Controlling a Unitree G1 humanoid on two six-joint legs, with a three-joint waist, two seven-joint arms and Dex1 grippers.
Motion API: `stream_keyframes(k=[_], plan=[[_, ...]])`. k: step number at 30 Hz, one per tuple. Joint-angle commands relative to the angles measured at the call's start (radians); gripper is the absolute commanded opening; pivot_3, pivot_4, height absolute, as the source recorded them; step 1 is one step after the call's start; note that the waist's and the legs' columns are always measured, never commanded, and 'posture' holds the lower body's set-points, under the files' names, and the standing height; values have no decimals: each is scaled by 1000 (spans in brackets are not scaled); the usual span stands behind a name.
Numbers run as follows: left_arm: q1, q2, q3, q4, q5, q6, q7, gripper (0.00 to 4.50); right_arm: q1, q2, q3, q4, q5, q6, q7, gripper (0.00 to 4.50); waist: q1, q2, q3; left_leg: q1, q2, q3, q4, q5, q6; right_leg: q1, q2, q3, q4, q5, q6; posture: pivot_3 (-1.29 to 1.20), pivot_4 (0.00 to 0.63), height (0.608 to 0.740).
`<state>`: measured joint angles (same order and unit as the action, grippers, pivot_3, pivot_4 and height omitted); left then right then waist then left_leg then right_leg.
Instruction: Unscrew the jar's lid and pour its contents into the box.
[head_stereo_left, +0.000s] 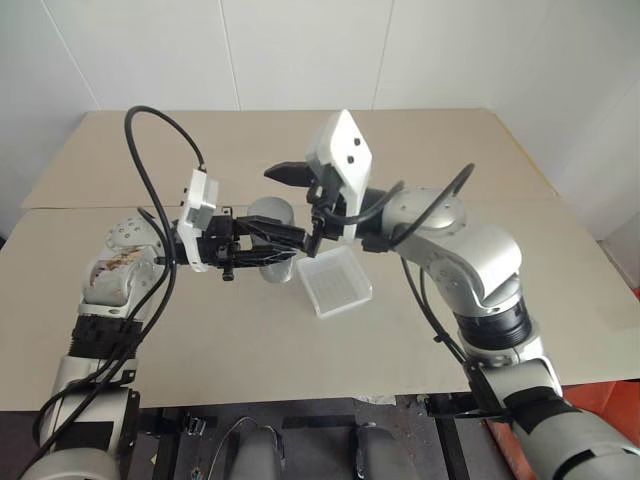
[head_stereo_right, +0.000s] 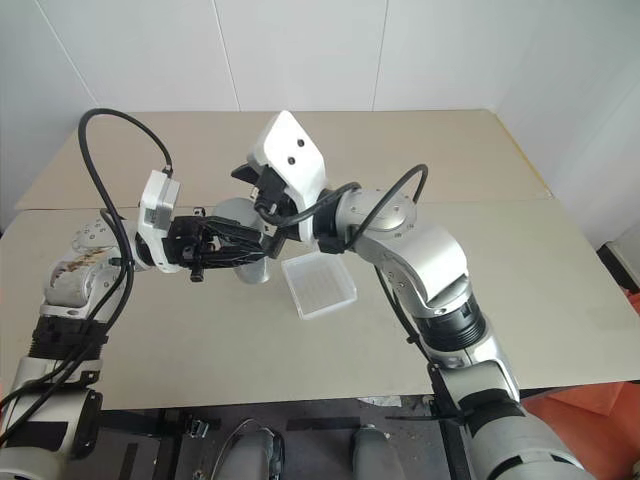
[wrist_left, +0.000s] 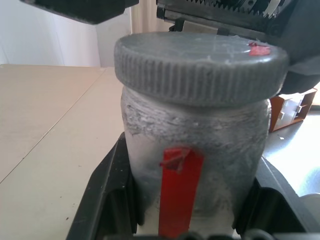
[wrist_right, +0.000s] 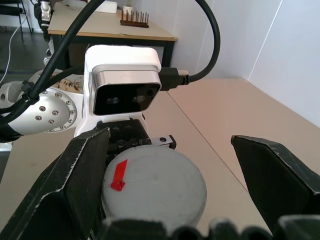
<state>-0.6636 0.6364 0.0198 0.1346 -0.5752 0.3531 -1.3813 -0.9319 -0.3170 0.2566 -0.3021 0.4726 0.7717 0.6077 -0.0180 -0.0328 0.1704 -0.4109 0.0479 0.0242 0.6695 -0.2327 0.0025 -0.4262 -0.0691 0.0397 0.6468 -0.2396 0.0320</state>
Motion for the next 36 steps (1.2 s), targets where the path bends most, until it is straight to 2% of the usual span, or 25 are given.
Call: stream_keyframes(k=[1, 19, 25, 36], plan=[[-25, 32, 41, -37, -31, -12, -45, 1924, 7, -53, -43, 30, -48, 3, -11, 4457, 0, 0, 0, 0, 0, 0, 0, 0, 0, 0, 0, 0, 0, 0, 0, 0, 150, 740], [17, 81, 67, -78, -57, 3, -56, 1924, 43, -163, -116, 60, -49, -16, 10, 4457, 8, 0, 0, 0, 0, 0, 0, 0, 0, 1, -1, -1, -2, 0, 0, 0, 150, 740], [18, 75, 70, -74, -54, 7, -54, 1924, 57, -192, -144, 45, -57, -9, 27, 4457, -4, 0, 0, 0, 0, 0, -1, 0, 0, -1, 0, 1, -2, 0, 0, 0, 150, 740], [-50, -13, 31, 39, -12, -22, -47, 1924, 14, -122, -206, -48, 121, 42, 82, 4457, 2, 0, 0, 0, 0, 0, -1, 0, 0, 0, 0, 0, -2, 0, 0, 0, 150, 740]])
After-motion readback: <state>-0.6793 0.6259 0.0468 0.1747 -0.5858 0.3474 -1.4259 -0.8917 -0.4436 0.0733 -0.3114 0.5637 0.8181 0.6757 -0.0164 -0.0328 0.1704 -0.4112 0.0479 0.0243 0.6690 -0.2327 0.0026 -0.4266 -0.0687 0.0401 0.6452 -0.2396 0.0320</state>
